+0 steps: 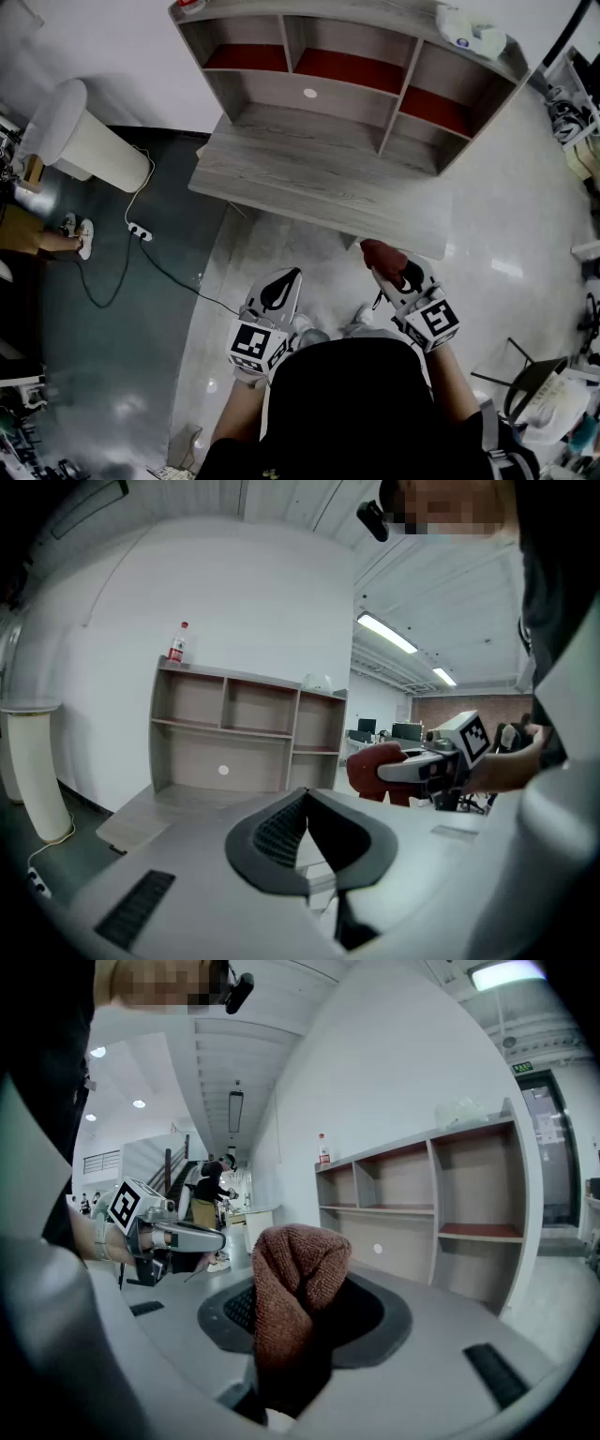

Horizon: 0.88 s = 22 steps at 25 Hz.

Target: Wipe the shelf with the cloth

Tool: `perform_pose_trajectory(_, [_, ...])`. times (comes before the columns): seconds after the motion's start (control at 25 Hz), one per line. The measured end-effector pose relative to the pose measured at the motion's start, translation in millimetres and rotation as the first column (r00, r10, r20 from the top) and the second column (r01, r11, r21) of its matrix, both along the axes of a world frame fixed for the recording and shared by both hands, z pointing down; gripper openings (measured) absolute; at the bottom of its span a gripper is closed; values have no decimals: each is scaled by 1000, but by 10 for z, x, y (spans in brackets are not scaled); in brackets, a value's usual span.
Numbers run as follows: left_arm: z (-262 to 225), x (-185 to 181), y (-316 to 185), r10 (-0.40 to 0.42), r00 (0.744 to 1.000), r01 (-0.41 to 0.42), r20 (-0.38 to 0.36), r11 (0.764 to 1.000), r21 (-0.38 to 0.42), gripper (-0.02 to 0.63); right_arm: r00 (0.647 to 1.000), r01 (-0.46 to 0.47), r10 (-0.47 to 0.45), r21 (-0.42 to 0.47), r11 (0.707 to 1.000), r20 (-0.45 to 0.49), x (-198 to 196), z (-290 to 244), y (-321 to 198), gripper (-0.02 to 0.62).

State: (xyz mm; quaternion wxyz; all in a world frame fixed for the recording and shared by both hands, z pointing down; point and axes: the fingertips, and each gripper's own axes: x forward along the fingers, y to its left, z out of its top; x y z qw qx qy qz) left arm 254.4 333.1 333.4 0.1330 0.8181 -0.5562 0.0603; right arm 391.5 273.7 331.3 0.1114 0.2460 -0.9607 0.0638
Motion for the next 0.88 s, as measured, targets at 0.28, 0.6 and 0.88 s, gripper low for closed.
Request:
perform_pose_trajectory(0.28, [-49, -300, 47, -35, 999, 35, -2, 999, 24, 8, 1000, 22, -22, 8, 1000, -10, -293, -39, 17, 144])
perform_pose_trajectory(0.6, [44, -755, 242, -34, 999, 35, -11, 999, 21, 8, 1000, 2, -2, -9, 1000, -31, -740, -7, 97, 146])
perform_pose_trajectory(0.88, [204, -1338, 436, -35, 999, 35, -10, 999, -7, 8, 999, -7, 6, -7, 1000, -51, -1297, 115, 202, 147])
